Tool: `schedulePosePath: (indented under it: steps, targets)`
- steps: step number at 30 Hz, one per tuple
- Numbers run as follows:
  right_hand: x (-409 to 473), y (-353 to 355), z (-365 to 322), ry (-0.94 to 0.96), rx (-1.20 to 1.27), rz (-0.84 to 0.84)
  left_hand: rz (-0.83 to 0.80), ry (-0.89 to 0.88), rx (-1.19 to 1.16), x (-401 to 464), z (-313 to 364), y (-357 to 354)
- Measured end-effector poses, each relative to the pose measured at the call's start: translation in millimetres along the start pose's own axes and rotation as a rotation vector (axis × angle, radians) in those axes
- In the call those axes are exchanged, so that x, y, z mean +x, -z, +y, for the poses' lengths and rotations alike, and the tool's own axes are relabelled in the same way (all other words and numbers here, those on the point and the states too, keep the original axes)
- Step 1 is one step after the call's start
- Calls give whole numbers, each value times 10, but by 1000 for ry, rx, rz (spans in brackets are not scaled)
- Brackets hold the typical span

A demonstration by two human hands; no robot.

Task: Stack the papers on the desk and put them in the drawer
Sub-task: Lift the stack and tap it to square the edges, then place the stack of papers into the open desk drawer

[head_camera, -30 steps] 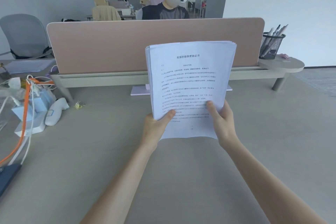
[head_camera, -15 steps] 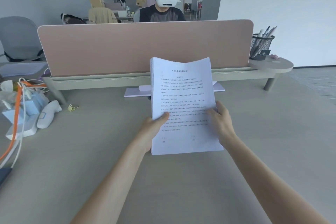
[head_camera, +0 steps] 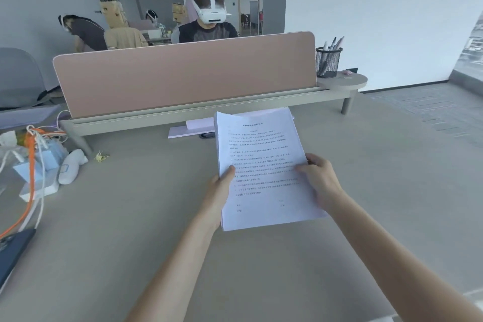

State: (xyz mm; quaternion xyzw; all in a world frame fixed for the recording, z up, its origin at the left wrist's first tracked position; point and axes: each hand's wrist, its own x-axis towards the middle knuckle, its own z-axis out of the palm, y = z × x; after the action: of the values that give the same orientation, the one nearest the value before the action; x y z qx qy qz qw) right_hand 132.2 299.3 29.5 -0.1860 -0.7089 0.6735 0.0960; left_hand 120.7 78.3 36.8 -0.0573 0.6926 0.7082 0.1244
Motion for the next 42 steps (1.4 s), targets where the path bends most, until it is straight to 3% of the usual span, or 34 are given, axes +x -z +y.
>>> schedulePosePath:
  steps: [18, 26, 32, 42]
  targets:
    - [-1702, 1354, 493, -100, 7, 167, -165, 13, 34, -1638, -639, -755]
    - [-2225, 2150, 664, -139, -1, 227, -126, -123, 70, -2242, -832, -1300]
    - [-2520, 2785, 830, -168, 49, 285, -126, -160, 72, -2573, -989, -1846]
    - [-2877, 3877, 1176, -244, 104, 434, -289, -206, 250, -2723, -1397, -2784]
